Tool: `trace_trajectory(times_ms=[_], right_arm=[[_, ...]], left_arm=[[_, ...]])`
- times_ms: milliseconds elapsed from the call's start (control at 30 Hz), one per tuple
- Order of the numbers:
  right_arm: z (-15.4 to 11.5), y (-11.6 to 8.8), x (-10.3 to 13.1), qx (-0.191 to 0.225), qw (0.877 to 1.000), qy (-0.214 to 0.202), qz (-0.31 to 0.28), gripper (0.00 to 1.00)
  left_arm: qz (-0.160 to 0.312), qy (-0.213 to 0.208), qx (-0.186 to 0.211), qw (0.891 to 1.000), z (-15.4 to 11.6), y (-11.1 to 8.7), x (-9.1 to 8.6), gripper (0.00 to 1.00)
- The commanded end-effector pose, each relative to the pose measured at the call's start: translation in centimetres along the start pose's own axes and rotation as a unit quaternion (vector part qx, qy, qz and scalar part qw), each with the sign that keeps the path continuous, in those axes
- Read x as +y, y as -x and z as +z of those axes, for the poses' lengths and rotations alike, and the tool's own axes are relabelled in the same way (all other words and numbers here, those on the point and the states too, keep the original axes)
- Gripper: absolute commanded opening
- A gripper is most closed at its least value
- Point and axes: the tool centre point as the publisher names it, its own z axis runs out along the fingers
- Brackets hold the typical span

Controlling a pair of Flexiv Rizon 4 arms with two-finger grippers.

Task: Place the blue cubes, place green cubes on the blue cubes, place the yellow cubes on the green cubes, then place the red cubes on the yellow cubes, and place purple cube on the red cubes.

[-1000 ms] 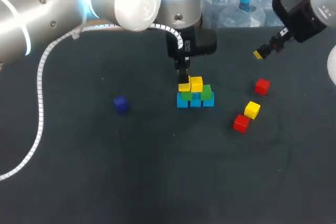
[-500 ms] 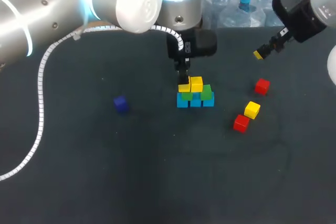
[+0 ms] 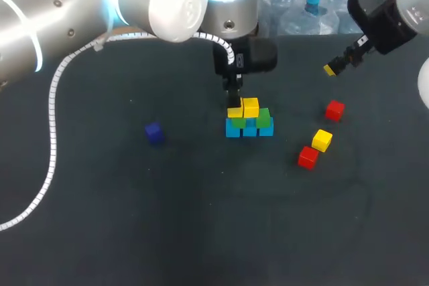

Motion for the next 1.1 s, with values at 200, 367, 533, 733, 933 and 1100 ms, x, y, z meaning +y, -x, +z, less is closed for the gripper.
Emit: trace_trajectory(times_ms=[200, 367, 533, 733, 933, 1100], right_arm=[[-0.04, -0.06, 0.11, 0.0, 1.0, -0.003, 0.001, 1.0], [-0.04, -0.06, 0.11, 0.0, 1.0, -0.003, 0.001, 1.0], [-0.04, -0.06, 0.11, 0.0, 1.0, -0.003, 0.001, 1.0], [-0.04, -0.06, 0.11, 0.0, 1.0, -0.003, 0.001, 1.0], [-0.04, -0.06, 0.11, 0.0, 1.0, -0.003, 0.001, 1.0], [-0.04, -0.06, 0.11, 0.0, 1.0, -0.003, 0.001, 1.0]], left_arm=[[-0.003, -0.004, 0.0, 1.0, 0.07, 0.12, 0.28, 0.0], [-0.004, -0.005, -0.002, 1.0, 0.08, 0.18, 0.33, 0.0], [-0.004, -0.006, -0.002, 1.0, 0.1, 0.2, 0.35, 0.12], [-0.004, -0.011, 0.001, 1.0, 0.17, 0.21, 0.36, 0.42], [-0.009, -0.012, -0.002, 1.0, 0.22, 0.19, 0.39, 0.56], [-0.009, -0.012, -0.002, 1.0, 0.23, 0.18, 0.43, 0.72]])
